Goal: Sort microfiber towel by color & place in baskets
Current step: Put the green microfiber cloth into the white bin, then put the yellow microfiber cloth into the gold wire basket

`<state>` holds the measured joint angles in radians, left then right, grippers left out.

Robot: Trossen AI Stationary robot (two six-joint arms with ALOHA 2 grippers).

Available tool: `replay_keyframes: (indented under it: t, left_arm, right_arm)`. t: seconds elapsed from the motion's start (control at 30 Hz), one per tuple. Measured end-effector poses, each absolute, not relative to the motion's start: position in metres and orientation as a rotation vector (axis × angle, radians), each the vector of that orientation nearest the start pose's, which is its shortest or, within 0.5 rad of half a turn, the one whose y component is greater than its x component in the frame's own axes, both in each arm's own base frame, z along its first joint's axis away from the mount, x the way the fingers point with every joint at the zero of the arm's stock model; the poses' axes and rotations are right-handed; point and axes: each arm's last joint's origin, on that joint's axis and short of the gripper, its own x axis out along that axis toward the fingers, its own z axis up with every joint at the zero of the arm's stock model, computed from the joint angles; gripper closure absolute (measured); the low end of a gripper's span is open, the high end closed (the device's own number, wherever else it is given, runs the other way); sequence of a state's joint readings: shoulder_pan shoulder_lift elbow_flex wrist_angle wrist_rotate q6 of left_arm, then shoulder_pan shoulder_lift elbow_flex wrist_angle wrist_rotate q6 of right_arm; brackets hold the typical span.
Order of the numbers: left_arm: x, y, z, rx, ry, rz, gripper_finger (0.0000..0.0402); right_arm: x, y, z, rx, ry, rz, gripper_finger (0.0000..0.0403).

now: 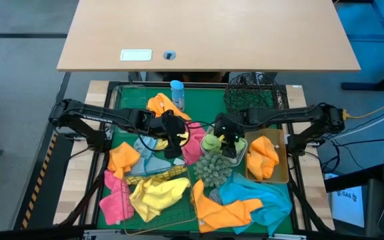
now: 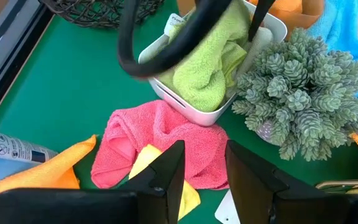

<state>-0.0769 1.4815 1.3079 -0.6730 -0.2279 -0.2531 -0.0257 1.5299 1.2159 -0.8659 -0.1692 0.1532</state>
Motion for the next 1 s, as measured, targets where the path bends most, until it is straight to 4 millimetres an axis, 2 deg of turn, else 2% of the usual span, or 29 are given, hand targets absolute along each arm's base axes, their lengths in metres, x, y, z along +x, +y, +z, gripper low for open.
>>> replay_keyframes:
  t: [0.23,0.33,0.7,1.0]
  left_arm:
    - [0.313,-0.017,0.308,-0.106,0.822,0.252,0.0257]
    - [0.315,-0.016,0.300,-0.093,0.827,0.283,0.0254]
    - [0.309,0.001,0.247,-0.070,0.952,0.383,0.0253]
    - [0.301,0.009,0.209,-0.060,0.931,0.392,0.0253]
  right_arm:
    - [0.298,-0.003,0.290,0.249,1.188,0.036,0.0166]
    - [0.298,-0.003,0.302,0.247,1.180,0.037,0.0166]
    - [0.294,-0.003,0.325,0.221,1.180,0.052,0.0166]
    - [0.293,-0.003,0.329,0.223,1.187,0.054,0.0166]
